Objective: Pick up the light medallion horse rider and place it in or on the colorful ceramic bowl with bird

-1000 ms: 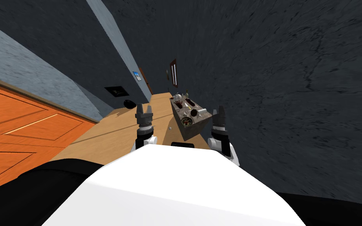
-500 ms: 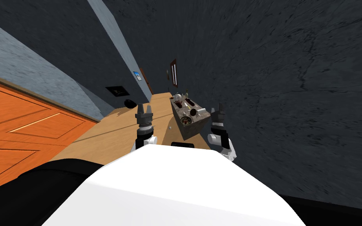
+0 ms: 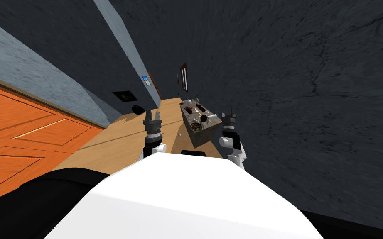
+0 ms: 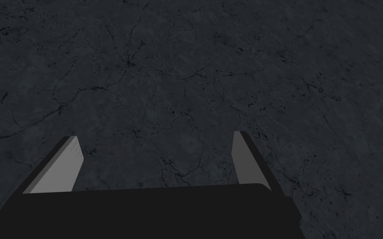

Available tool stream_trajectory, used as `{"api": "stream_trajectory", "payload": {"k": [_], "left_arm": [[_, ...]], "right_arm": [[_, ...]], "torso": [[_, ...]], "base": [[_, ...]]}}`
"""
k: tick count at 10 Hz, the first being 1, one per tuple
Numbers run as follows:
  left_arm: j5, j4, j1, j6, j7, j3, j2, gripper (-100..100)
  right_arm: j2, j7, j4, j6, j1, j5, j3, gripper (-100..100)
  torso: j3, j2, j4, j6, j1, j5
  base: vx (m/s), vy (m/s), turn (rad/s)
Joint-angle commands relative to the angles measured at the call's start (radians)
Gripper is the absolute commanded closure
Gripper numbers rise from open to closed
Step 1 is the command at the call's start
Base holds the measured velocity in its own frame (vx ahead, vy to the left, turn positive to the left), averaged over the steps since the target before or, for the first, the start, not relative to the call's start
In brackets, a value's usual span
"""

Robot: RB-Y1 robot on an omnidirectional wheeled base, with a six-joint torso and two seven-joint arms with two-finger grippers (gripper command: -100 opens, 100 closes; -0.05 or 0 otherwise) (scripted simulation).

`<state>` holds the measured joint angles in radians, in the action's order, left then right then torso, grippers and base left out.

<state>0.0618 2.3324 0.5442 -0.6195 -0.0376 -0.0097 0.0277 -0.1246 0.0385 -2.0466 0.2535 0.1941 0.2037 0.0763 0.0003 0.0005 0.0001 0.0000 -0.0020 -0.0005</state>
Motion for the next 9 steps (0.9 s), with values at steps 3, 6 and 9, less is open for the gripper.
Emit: {"api": "stream_trajectory", "payload": {"k": [3, 6, 9], "left_arm": [[0.0, 0.0, 0.0, 0.0, 0.0, 0.0, 0.0, 0], [0.0, 0.0, 0.0, 0.0, 0.0, 0.0, 0.0, 0], [0.0, 0.0, 0.0, 0.0, 0.0, 0.0, 0.0, 0]], "right_arm": [[-0.007, 0.072, 0.082, -0.074, -0.096, 0.079, 0.025, -100], [-0.01, 0.108, 0.126, -0.11, -0.162, 0.117, 0.036, -100], [-0.013, 0.185, 0.213, -0.188, -0.249, 0.193, 0.06, -100]], "torso": [[0.0, 0.0, 0.0, 0.0, 0.0, 0.0], [0.0, 0.0, 0.0, 0.0, 0.0, 0.0], [0.0, 0.0, 0.0, 0.0, 0.0, 0.0]], "base": [[-0.015, -0.028, 0.008], [-0.013, -0.028, 0.007], [-0.012, -0.034, 0.008]]}}
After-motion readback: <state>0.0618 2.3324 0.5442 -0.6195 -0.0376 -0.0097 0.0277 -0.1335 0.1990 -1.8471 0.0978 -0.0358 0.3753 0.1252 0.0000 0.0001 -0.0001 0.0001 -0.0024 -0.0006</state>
